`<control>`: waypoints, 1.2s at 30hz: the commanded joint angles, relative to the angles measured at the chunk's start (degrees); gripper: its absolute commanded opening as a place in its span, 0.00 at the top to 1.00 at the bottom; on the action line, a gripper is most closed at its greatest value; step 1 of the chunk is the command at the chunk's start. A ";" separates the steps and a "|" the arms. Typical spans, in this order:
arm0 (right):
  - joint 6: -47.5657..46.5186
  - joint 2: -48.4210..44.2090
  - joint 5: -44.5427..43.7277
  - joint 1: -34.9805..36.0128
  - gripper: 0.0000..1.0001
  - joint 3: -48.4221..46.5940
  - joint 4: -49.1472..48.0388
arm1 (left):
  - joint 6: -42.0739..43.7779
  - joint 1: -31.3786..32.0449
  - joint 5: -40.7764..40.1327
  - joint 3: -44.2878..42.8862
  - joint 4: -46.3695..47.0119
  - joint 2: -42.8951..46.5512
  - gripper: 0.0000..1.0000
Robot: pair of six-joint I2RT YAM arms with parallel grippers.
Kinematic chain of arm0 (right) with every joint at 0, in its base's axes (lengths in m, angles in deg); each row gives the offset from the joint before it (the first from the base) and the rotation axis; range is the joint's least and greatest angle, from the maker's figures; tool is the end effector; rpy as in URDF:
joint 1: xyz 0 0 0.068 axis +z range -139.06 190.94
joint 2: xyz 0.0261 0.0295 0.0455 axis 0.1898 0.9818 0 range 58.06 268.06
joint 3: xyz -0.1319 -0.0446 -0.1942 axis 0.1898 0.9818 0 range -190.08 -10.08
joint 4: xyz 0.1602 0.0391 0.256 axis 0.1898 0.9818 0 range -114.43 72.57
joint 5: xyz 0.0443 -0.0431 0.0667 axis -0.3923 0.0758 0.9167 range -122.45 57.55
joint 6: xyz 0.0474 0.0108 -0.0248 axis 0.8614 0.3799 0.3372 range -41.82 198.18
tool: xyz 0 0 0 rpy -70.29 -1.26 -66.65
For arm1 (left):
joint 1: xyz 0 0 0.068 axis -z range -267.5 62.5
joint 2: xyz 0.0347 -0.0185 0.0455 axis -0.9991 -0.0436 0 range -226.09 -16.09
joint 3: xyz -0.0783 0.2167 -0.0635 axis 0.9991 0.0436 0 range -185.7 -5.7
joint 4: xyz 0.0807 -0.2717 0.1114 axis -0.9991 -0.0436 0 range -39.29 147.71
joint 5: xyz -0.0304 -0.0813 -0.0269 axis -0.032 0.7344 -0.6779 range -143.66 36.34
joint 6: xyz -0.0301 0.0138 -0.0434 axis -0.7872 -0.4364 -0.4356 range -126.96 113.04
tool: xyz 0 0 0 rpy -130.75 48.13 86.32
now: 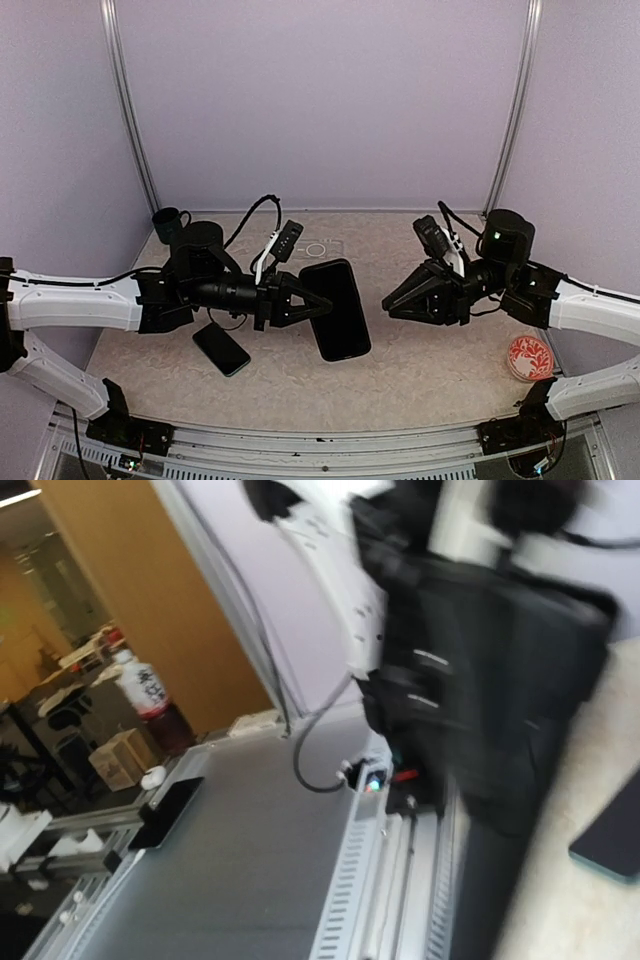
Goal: Put the phone into the phone case
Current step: Press the corner of the phone case at the bottom right corner of the phone case.
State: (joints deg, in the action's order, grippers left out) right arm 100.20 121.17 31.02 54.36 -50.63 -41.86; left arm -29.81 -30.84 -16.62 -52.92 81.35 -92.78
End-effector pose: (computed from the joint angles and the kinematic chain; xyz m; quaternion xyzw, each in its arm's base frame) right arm 0.1939 0.2284 0.2535 -0.4652 0.5509 0.6368 0.2730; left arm 0.1752 -0.3065 0.2350 0.4083 0.6114 -0.5876 0.3378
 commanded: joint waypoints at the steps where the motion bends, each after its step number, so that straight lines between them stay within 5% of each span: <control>1: -1.56 -3.53 6.32 -1.27 0.80 0.39 0.34 | 0.18 -1.56 -1.51 0.47 0.16 1.45 1.00; 10: -5.44 -2.58 -2.77 -1.87 0.43 -1.25 7.61 | -0.02 -1.64 -2.20 0.63 0.27 1.71 1.00; 16: -7.86 1.89 -14.45 -1.86 0.41 -4.54 14.69 | -0.35 -1.82 -4.03 0.63 -0.25 1.73 1.00; 24: -7.72 2.18 -18.24 -1.61 0.35 -4.24 12.84 | -1.96 -1.97 -8.91 1.26 0.31 1.86 1.00; 36: 1.94 0.78 -23.48 -1.66 0.31 4.12 -3.11 | -6.59 -3.84 -14.13 3.90 9.66 3.24 1.00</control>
State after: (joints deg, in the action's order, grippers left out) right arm 97.86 122.81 9.75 53.03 -48.77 -37.64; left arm -33.97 -33.48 -28.64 -49.10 81.07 -92.49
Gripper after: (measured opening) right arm 0.692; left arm 0.110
